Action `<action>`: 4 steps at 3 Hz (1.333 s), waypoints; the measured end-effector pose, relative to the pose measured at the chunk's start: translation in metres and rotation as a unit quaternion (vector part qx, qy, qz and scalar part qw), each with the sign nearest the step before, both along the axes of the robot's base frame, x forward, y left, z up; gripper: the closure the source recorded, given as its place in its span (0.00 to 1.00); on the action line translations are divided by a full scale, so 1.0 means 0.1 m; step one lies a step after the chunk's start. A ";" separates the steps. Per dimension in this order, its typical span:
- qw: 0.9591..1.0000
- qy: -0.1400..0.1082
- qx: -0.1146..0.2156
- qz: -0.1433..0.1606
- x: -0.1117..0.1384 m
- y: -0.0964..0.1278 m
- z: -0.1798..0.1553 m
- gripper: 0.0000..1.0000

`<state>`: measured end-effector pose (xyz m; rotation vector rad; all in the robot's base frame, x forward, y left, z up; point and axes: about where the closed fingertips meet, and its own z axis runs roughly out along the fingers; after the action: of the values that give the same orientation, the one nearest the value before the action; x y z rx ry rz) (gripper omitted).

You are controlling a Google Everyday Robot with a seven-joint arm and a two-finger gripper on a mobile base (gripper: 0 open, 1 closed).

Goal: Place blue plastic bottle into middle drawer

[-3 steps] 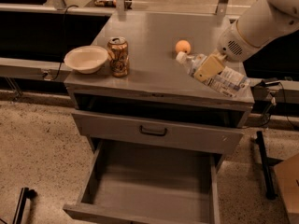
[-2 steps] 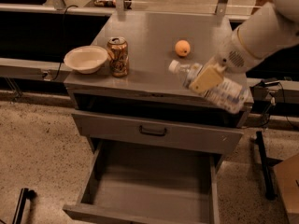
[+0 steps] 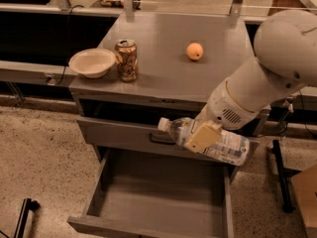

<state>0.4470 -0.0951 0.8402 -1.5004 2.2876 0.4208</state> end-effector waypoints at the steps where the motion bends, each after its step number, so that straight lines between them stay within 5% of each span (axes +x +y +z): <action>1: 0.998 0.005 0.058 0.011 0.18 0.14 -0.18 1.00; 2: 0.993 -0.011 0.108 0.038 0.21 0.36 -0.59 1.00; 4: 0.992 -0.018 0.117 0.039 0.25 0.58 -1.16 1.00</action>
Offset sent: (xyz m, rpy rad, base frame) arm 0.0482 0.0759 -0.1765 0.3509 -0.1788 0.0210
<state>0.4723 -0.0372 0.7246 -1.4677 2.0750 0.6547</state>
